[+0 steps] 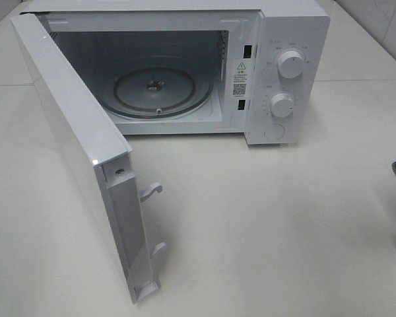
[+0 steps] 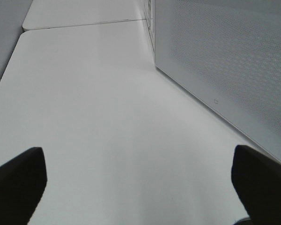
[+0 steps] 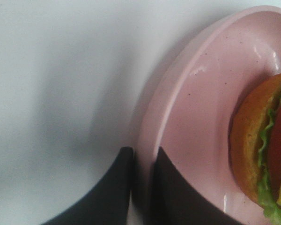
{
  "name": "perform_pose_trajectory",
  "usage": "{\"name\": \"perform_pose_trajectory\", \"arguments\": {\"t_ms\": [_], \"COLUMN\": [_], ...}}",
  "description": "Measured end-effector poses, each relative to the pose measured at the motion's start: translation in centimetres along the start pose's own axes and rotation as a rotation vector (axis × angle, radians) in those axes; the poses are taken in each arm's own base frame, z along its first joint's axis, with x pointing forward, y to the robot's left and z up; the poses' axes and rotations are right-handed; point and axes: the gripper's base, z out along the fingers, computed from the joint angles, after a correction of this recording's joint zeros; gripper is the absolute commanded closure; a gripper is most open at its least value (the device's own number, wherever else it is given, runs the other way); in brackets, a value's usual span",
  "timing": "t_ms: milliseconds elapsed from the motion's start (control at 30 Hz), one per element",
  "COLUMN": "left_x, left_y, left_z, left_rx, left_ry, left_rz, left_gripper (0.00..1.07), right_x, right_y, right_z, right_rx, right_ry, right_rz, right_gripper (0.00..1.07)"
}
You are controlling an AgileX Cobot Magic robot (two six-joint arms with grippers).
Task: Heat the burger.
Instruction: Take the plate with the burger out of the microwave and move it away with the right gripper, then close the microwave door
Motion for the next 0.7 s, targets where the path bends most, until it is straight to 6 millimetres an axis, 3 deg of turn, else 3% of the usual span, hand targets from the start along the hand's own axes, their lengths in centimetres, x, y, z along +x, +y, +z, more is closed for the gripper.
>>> {"name": "perform_pose_trajectory", "arguments": {"t_ms": [100,167,233,267,300,367,400,467,567,700], "left_x": [0.0,0.0,0.0,0.0,0.0,0.0,0.0,0.0,0.0,0.0], "left_y": [0.0,0.0,0.0,0.0,0.0,0.0,0.0,0.0,0.0,0.0], "left_z": [0.0,0.0,0.0,0.0,0.0,0.0,0.0,0.0,0.0,0.0], "left_rx": [0.0,0.0,0.0,0.0,0.0,0.0,0.0,0.0,0.0,0.0], "left_ry": [0.0,0.0,0.0,0.0,0.0,0.0,0.0,0.0,0.0,0.0], "left_rz": [0.0,0.0,0.0,0.0,0.0,0.0,0.0,0.0,0.0,0.0], "left_gripper": [0.02,0.02,0.02,0.02,0.02,0.02,0.02,0.02,0.02,0.02], "right_x": [-0.06,-0.1,-0.11,-0.12,-0.12,-0.05,-0.05,-0.11,-0.14,-0.18], "right_y": [0.26,0.41,0.48,0.62,0.62,0.67,0.67,0.5,0.27,0.15], "right_z": [0.13,0.13,0.13,0.12,0.12,0.12,0.12,0.01,-0.2,-0.63], "right_rx": [-0.025,-0.044,-0.051,-0.067,-0.067,-0.072,-0.072,-0.064,-0.055,-0.071], "right_ry": [-0.006,-0.011,-0.011,-0.011,-0.011,-0.004,-0.004,-0.001,0.003,-0.008], "right_rz": [0.009,0.018,0.024,0.038,0.038,0.056,0.056,0.068,0.092,0.118], "right_gripper": [0.97,0.84,0.8,0.68,0.68,0.5,0.5,0.35,0.25,0.26]}}
